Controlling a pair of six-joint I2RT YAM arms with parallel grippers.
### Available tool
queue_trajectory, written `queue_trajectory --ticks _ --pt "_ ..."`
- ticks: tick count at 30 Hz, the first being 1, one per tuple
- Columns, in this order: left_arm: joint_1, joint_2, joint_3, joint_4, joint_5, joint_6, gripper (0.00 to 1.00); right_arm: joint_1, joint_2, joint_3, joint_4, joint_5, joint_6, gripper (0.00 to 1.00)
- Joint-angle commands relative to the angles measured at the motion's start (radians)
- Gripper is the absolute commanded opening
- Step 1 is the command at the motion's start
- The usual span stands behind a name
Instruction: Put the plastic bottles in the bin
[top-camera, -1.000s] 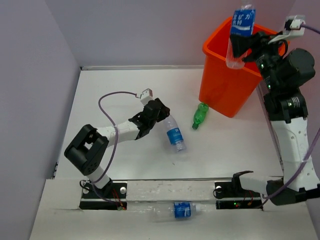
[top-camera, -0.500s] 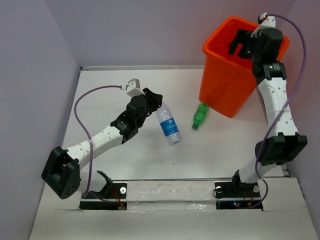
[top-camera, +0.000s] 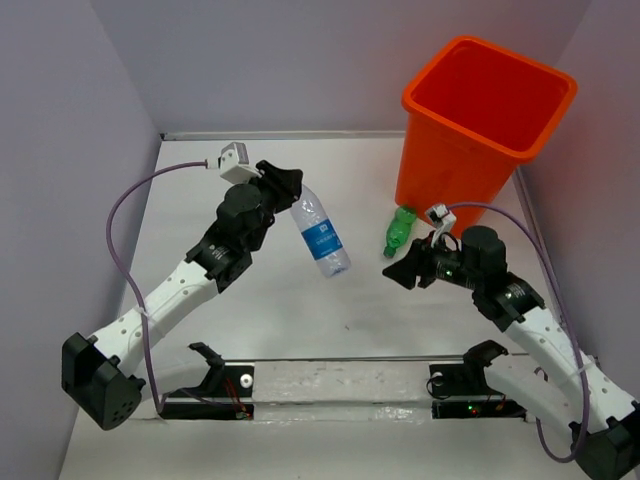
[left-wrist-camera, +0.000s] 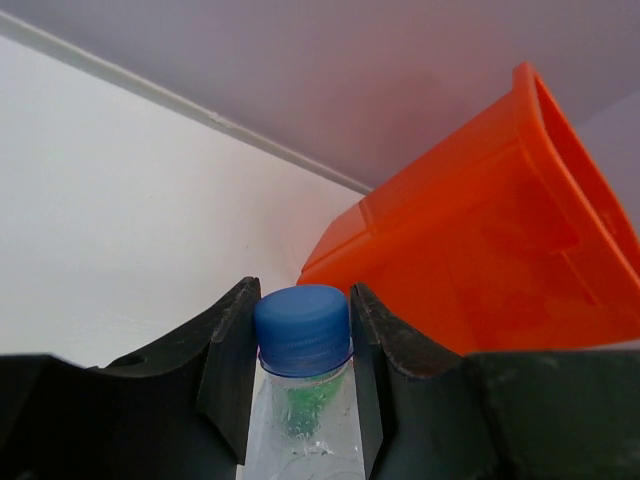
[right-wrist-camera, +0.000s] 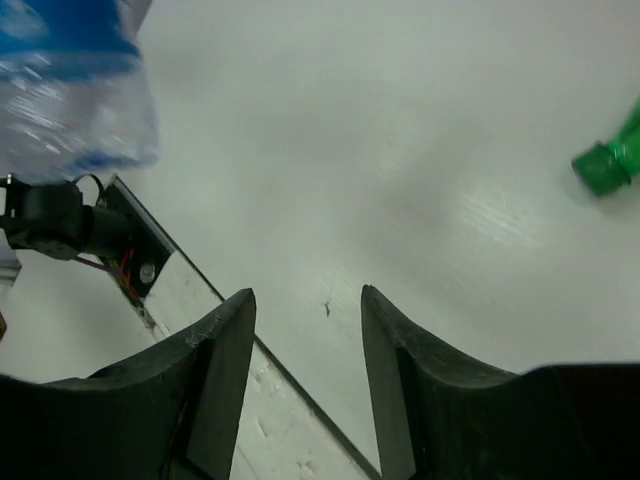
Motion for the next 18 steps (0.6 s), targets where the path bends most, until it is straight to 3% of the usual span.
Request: queue_trajectory --ticks 1,7,11,18 --pt "0.004 0.036 0.178 0.064 0.015 0.045 0.00 0.004 -0.167 -0.058 -0.067 0.109 0.074 0.47" --pt "0.002 0.203 0.455 0.137 0.043 0.068 0.00 0.004 -0.119 -0.102 -0.112 0.049 0.069 0.28" --pt "-0.019 0.358 0.671 0.211 0.044 0.071 0.00 0.013 -0.131 -0.199 -0.054 0.029 0.095 0.23" --pt "-0.079 0.733 1.199 0.277 -0.005 0.080 0.00 0.031 -0.089 -0.218 0.026 -0.003 0.108 0.22"
